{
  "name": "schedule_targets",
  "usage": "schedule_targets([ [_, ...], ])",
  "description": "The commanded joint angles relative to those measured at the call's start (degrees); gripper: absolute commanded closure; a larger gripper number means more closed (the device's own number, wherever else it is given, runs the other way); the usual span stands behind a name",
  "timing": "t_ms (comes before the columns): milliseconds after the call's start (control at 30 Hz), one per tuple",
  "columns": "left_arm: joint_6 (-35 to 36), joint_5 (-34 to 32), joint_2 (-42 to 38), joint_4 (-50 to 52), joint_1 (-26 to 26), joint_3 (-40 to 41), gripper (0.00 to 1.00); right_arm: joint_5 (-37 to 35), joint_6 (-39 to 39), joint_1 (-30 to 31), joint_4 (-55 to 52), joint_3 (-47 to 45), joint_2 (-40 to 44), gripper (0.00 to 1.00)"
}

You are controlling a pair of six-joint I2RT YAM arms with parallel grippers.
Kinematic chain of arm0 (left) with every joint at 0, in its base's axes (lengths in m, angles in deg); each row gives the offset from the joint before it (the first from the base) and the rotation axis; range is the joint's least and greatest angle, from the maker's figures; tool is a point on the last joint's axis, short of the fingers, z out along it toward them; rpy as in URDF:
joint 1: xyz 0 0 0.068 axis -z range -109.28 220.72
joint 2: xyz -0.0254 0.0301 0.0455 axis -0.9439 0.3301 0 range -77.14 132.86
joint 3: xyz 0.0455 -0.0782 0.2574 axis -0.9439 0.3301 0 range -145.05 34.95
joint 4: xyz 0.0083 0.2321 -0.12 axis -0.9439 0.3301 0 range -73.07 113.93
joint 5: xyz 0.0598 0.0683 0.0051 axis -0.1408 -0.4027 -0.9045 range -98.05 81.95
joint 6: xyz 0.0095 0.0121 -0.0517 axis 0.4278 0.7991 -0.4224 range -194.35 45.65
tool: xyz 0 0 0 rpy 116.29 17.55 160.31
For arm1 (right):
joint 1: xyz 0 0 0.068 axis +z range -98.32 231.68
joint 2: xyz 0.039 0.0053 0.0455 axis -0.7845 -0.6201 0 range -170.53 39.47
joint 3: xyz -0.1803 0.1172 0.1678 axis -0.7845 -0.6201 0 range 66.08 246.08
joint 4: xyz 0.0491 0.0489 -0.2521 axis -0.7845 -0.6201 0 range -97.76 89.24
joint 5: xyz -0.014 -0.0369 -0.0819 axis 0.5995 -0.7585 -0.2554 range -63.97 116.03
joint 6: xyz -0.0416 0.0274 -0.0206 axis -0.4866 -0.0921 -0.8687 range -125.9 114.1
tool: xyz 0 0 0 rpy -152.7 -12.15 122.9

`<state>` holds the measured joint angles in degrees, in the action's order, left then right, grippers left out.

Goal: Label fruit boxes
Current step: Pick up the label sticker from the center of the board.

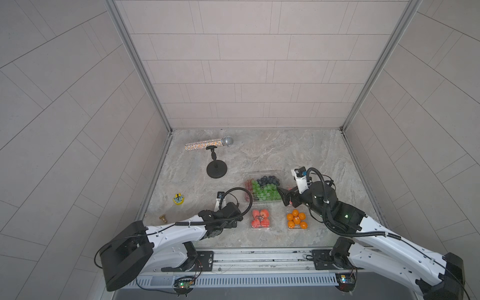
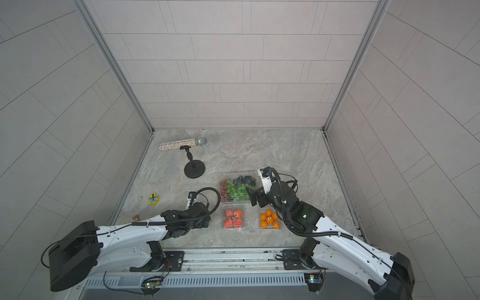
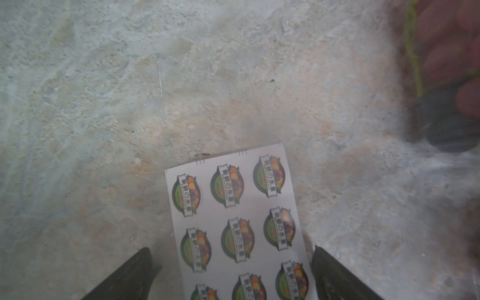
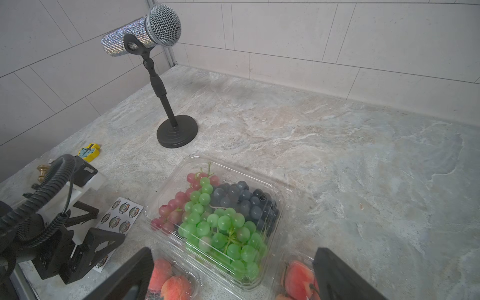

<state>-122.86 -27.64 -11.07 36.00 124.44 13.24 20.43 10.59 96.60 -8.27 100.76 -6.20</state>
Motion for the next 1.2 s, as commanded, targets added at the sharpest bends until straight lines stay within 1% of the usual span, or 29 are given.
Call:
schedule_targets([
  [0,-0.79,1.35,2.27,-0.12,0.94,1.76,0.01,-1.3,-0.96,-0.15,0.74,-0.39,0.3,0.0],
  [133,-1.56,2.39,4.91,-1.03,0.99,2.04,0.09,-1.55,-1.08,-0.21,0.85,-0.71,0.86,0.0],
  [167,-1.65,3.09,5.33,-1.75,0.95,2.41,0.1,-1.62,-0.96,-0.18,0.92,-0.84,1.18,0.0],
  [300,-2.32,3.07,7.15,-2.02,0.97,2.12,0.23,-1.25,-0.92,-0.25,1.29,-1.37,1.99,0.0],
  [400,-2.25,2.98,8.6,-2.83,0.93,1.79,0.37,-1.27,-0.83,-0.19,1.17,-1.78,3.08,0.0],
  [467,-2.27,3.24,9.19,-3.56,0.95,1.76,0.39,-1.54,-0.7,-0.26,1.34,-2.14,3.79,0.0],
  [533,-1.94,3.08,9.64,-3.6,0.91,1.42,0.44,-1.9,-0.68,-0.2,1.53,-2.51,4.18,0.0],
  [633,-2.08,2.05,8.3,-3.69,0.96,1.33,0.51,-1.59,-0.36,-0.22,1.79,-2.6,4.03,0.0],
  [733,-1.61,0.89,6.68,-2.77,0.94,0.44,0.54,-0.8,0.06,-0.16,2.1,-2.6,3.36,0.0],
  [767,-1.5,0.19,6.29,-2.22,0.95,0.0,0.59,-0.57,0.13,-0.2,2.21,-2.6,3.16,0.0],
  [800,-1.28,-0.48,5.81,-1.99,0.95,-0.38,0.66,-0.43,0.19,-0.22,2.32,-2.51,2.9,0.0],
  [833,-1.15,-0.7,5.14,-2.39,0.94,-0.64,0.69,-0.46,0.15,-0.23,2.22,-2.45,2.7,0.0],
  [967,-0.99,-2.66,3.1,-3.6,0.66,-0.87,0.69,-0.58,0.12,-0.23,2.37,-2.54,2.53,0.0],
  [1167,0.49,-4.41,-2.84,-3.09,0.36,-1.13,0.71,0.22,0.71,-0.21,2.84,-2.6,2.25,0.01],
])
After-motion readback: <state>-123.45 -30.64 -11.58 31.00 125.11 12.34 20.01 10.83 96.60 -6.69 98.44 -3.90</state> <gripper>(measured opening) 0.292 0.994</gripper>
